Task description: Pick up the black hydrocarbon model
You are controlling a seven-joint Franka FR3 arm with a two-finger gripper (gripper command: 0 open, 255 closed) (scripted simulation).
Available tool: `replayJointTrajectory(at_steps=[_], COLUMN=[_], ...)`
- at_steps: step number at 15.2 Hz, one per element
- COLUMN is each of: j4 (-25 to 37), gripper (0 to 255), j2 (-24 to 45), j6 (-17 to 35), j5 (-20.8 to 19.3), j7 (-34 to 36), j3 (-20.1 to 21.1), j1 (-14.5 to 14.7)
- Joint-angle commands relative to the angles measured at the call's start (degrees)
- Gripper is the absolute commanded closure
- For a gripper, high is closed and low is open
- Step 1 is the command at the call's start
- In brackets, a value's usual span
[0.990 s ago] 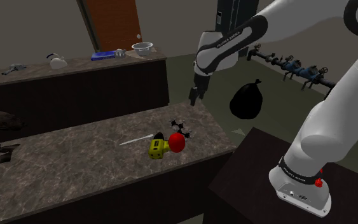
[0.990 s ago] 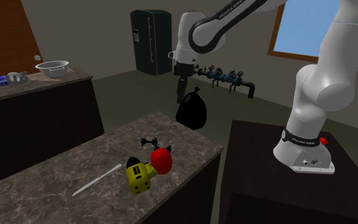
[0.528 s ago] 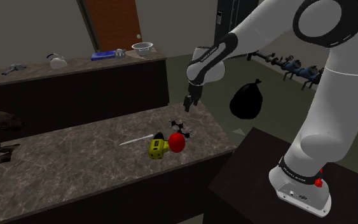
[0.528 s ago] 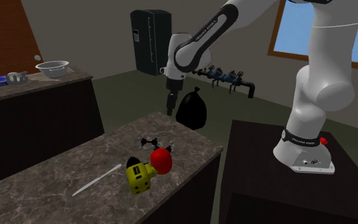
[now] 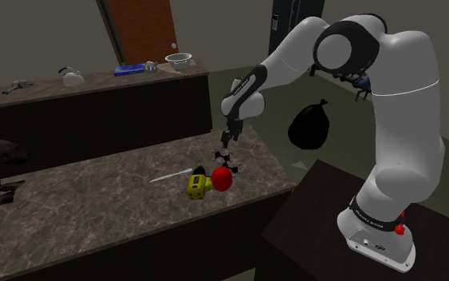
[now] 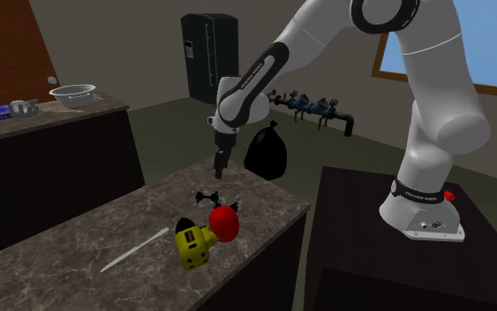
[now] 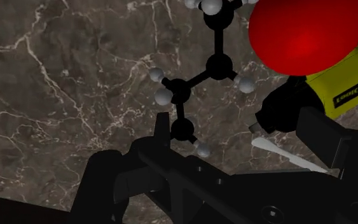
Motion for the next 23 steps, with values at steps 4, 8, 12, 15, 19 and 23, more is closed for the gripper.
replayJointTrajectory(at_steps=[4,8,12,15,19,23], j4=[10.5,18.5,19.8,21.1,21.1,21.1], gripper=[0,0,0,0,255,255], j2=[11.7,19.3,22.0,24.6,24.6,24.6], j6=[1.3,1.1,2.5,3.7,3.8,3.7], j5=[1.1,1.1,1.4,1.6,1.6,1.6], j7=[-1.1,-1.1,-1.7,-2.2,-2.1,-2.2], j3=[1.0,1.4,1.8,2.2,2.2,2.2], j1=[-1.3,-1.8,-2.1,-2.3,-2.3,-2.3])
